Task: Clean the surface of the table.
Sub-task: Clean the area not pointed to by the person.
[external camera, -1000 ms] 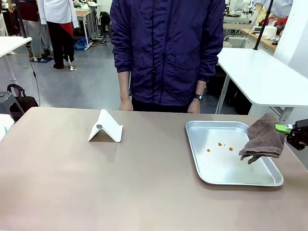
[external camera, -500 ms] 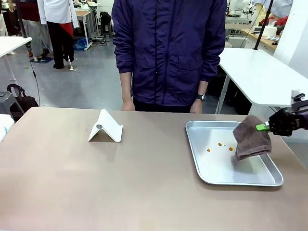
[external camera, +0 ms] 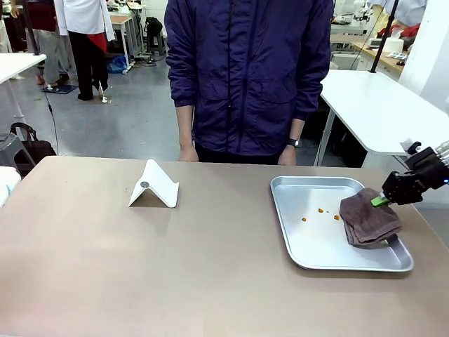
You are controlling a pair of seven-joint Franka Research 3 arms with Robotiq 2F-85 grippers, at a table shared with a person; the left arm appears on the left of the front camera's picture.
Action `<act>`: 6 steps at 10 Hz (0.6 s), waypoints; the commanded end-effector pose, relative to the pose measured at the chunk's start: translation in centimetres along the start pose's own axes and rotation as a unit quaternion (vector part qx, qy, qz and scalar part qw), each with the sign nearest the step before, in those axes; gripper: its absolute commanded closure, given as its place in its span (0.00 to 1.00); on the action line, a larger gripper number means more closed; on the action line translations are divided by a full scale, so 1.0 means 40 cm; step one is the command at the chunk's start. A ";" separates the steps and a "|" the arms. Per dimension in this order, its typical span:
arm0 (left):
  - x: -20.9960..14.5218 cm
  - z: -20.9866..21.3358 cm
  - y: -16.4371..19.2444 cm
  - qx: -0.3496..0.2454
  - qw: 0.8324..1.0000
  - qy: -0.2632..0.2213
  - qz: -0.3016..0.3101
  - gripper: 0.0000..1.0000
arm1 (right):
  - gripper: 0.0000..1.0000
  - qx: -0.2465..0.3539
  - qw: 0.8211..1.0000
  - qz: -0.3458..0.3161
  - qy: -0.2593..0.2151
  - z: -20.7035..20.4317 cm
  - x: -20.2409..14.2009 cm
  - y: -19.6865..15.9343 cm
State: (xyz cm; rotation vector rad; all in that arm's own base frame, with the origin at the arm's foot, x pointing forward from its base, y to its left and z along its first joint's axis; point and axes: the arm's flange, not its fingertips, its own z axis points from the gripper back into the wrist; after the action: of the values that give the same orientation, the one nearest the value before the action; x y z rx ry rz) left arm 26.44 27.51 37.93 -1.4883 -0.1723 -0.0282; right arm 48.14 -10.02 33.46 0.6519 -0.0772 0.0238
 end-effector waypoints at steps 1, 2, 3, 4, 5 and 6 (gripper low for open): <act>0.000 -0.007 -0.014 -0.002 1.000 -0.010 0.005 0.78 | 0.93 -0.024 1.000 -0.011 -0.005 -0.047 0.041 0.014; 0.000 -0.007 -0.014 -0.002 1.000 -0.010 0.005 0.78 | 0.93 -0.023 1.000 -0.006 -0.007 -0.067 0.047 0.020; 0.000 -0.007 -0.014 -0.002 1.000 -0.010 0.005 0.78 | 0.93 -0.029 0.999 -0.007 -0.013 -0.086 0.052 0.030; 0.000 -0.007 -0.014 -0.002 1.000 -0.010 0.005 0.78 | 0.93 -0.047 0.999 -0.012 -0.017 -0.111 0.056 0.043; 0.000 -0.007 -0.014 -0.002 1.000 -0.010 0.005 0.78 | 0.93 -0.049 0.999 -0.005 -0.019 -0.132 0.056 0.062; 0.000 -0.007 -0.014 -0.002 1.000 -0.010 0.005 0.78 | 0.93 -0.045 0.999 0.002 -0.015 -0.148 0.059 0.082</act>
State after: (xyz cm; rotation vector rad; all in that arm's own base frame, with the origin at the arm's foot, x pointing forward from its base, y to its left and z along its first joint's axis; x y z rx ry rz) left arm 26.44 27.51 37.92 -1.4884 -0.1722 -0.0281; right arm 50.61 -5.17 31.09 0.5672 -0.0942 0.0409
